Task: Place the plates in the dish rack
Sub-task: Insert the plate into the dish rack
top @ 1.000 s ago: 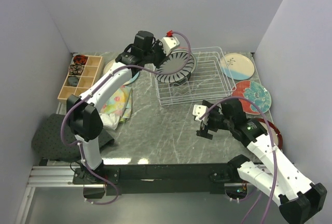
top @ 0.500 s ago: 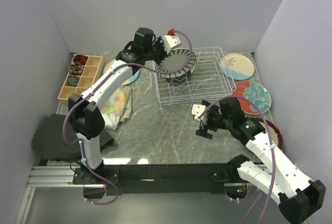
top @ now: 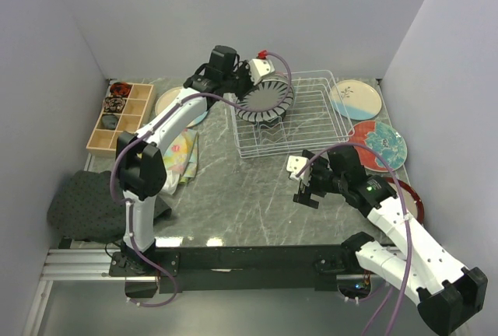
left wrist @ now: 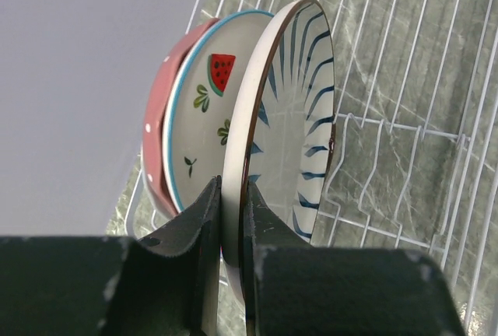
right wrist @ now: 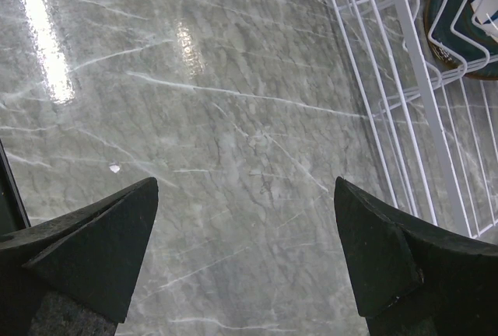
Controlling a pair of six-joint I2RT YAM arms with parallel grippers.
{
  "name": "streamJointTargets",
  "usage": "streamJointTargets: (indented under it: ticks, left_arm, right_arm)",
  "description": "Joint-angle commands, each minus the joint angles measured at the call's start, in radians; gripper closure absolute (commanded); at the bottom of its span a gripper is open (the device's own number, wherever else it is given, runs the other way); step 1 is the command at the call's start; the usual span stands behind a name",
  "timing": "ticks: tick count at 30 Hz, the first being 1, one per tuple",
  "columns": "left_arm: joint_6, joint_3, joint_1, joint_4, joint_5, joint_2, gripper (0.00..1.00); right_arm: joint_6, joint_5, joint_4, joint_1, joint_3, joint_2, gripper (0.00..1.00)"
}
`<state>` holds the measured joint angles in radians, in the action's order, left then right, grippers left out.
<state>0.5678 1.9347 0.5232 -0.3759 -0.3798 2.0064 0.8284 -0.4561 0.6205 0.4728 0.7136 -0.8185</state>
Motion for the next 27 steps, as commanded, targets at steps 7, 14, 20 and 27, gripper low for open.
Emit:
streamJointTargets:
  ticks: [7,14,20,27]
  left_arm:
    - [0.043,0.073,-0.002,0.134,-0.076,0.026,0.98]
    - [0.021,0.055,0.008,0.160,-0.068,0.045,0.82]
    - [-0.008,0.017,0.012,0.204,-0.047,0.035,0.68]
    - [-0.071,0.026,0.014,0.244,-0.008,-0.015,0.49]
  right_arm:
    - [0.006,0.013,-0.030,-0.007,-0.002,-0.008,0.00]
    - [0.006,0.017,-0.030,-0.005,-0.002,-0.019,0.00]
    - [0.005,0.022,-0.030,-0.006,-0.002,-0.022,0.00]
    - [0.003,0.030,-0.030,-0.011,0.001,-0.027,0.00]
